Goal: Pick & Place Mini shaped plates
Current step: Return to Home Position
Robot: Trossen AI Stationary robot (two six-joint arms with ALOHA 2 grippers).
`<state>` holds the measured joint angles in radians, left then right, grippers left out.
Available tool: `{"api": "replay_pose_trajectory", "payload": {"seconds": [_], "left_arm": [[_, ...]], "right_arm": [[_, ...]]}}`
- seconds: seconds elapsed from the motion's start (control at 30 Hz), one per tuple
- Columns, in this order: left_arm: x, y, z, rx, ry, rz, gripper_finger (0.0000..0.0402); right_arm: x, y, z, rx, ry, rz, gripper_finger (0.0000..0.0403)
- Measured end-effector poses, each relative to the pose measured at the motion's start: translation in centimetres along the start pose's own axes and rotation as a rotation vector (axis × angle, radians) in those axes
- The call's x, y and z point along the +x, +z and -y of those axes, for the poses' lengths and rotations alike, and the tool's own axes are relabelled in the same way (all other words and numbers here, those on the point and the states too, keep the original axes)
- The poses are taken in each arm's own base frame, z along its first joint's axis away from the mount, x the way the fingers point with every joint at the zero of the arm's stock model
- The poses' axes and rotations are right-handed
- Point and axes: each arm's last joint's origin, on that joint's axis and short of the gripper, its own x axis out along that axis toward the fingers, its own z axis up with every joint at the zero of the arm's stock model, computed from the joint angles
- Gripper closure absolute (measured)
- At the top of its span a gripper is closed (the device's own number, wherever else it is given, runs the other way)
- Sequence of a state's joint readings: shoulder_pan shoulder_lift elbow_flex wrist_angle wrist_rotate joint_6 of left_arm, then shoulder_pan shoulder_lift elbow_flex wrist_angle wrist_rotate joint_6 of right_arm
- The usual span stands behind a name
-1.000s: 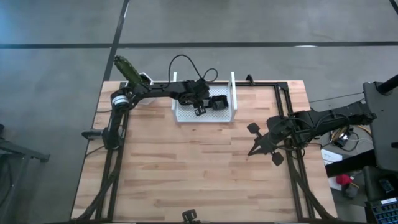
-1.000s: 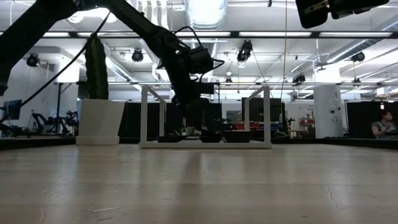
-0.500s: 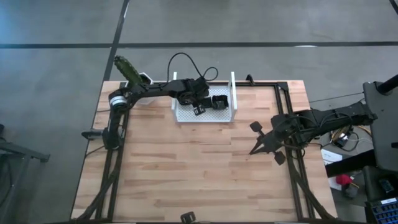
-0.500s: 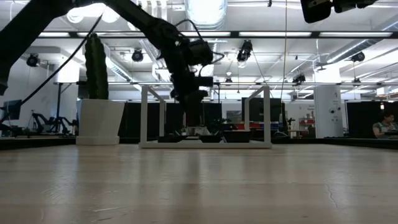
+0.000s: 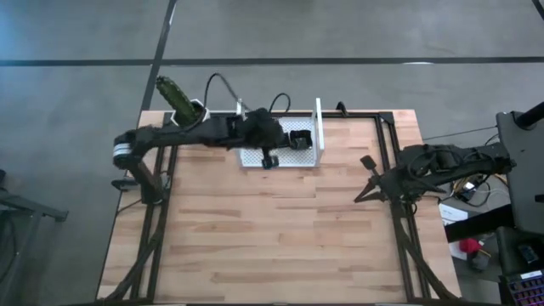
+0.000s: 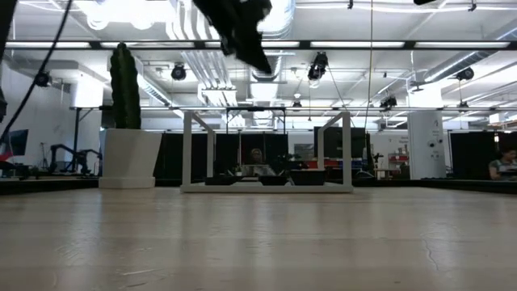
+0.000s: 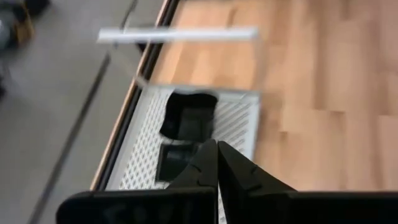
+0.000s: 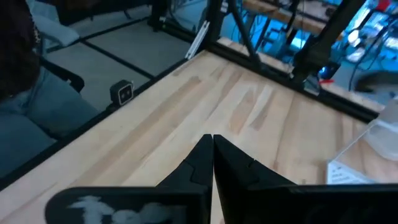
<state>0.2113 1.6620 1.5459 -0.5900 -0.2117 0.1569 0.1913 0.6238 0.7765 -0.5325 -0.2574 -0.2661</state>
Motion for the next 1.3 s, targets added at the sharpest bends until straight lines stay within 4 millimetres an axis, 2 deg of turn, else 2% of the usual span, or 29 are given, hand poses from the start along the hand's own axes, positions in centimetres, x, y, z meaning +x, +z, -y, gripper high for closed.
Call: {"api": "replay_pose_trajectory", "payload": {"seconds": [0.13, 0.23, 0.4, 0.53, 0.87, 1.3], "left_arm": [[-3.7, 0.2, 2.6, 0.042, -0.021, 0.122, 0.0401], [-6.5, -0.4, 4.0, 0.044, -0.058, 0.253, 0.0401], [-10.0, -3.0, 5.7, 0.031, -0.12, 0.444, 0.0401], [-12.1, -5.4, 6.2, -0.009, -0.16, 0.565, 0.0401], [-13.8, -10.7, 5.5, -0.08, -0.176, 0.661, 0.0401], [-15.5, -15.5, 4.2, -0.129, -0.176, 0.768, 0.0401]], "right_arm": [[-0.9, 0.0, -0.3, -0.028, -0.011, 0.037, 0.0394], [-1.7, -0.2, -0.5, -0.047, -0.019, 0.066, 0.0394], [-2.7, -0.9, -1.0, -0.061, -0.038, 0.139, 0.0394], [-3.2, -1.7, -1.3, -0.039, -0.046, 0.178, 0.0394], [-4.3, -3.2, -2.0, -0.041, -0.076, 0.266, 0.0394], [-6.0, -4.5, -2.6, -0.029, -0.174, 0.361, 0.0394]]}}
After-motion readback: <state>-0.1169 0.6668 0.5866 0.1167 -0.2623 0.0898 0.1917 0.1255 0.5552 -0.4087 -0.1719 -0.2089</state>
